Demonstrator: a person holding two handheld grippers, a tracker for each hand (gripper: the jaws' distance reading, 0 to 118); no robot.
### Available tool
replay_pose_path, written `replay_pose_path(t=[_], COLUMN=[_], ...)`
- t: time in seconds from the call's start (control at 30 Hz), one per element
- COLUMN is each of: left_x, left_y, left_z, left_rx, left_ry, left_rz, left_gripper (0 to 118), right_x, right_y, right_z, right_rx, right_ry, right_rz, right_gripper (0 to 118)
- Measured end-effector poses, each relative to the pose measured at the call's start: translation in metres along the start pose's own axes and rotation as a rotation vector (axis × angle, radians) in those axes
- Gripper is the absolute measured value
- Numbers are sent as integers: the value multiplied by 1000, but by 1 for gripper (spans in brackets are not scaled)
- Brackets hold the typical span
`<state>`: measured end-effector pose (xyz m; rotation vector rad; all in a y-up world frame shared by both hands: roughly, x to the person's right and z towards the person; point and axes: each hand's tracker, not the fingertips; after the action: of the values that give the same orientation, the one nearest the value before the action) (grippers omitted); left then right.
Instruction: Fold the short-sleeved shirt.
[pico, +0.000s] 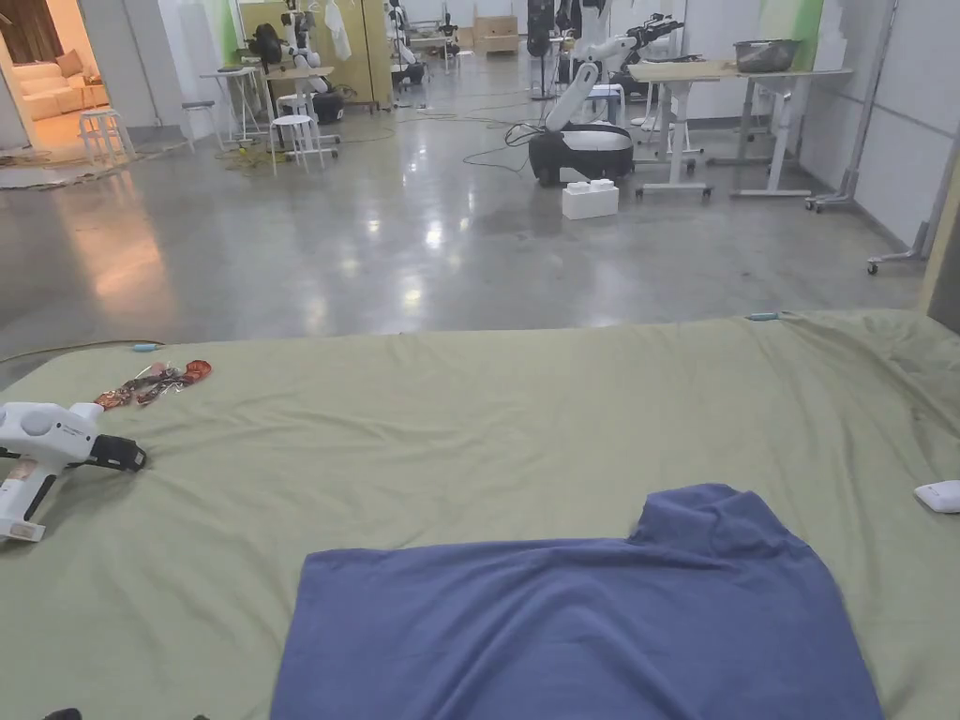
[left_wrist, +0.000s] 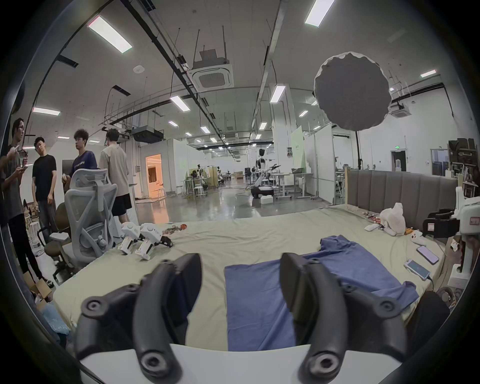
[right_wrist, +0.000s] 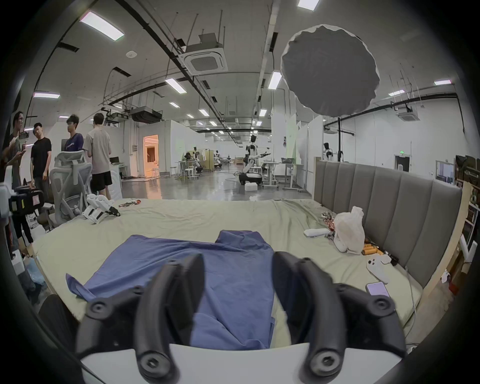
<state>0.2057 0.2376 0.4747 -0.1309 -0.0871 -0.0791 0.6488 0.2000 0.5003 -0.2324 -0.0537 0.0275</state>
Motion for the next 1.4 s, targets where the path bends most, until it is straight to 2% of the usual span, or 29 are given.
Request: replay_pose_path(t=[0.07,0.17,0.2,0.33,0.47,0.73,1.07,1.17,1.23,1.3,1.4], left_x=[3,8,8,11,10,1,-18,-26,-31,-41,-50], left_y=[3,5,4,3,0,-1,-9,-14,-18,-28,-55], left_z=[2,3,2,3,6,7,0,-5,-13,-25,-55], left_rx=[13,21,20,0,-29,-32,-89,-119,-188,-264,-491], left_ry=[-12,-16,-14,-24,-37,-34,-37,0,-30,-65,-106], left_rz=[-11,-33,-35,-38,-57,-26,77,103,120,136,168], left_gripper=[43,32,18,0,0,0,1,12,34,47,50], right_x=[-5,-11,-13,-15,-14,-11,-12,-13,-12,-10,-5], right_y=[2,4,4,6,8,7,2,-2,-5,-8,-16], right_z=[2,1,0,-3,-1,-1,-5,-5,-4,-4,-4], right_rx=[5,3,-1,-19,-4,4,-6,-27,-42,-62,-87], right_ry=[13,18,12,11,21,28,67,69,68,72,76], right_rz=[7,20,24,26,-26,-21,-29,-25,-28,-35,-47], right_gripper=[23,16,5,0,0,0,0,0,0,0,0])
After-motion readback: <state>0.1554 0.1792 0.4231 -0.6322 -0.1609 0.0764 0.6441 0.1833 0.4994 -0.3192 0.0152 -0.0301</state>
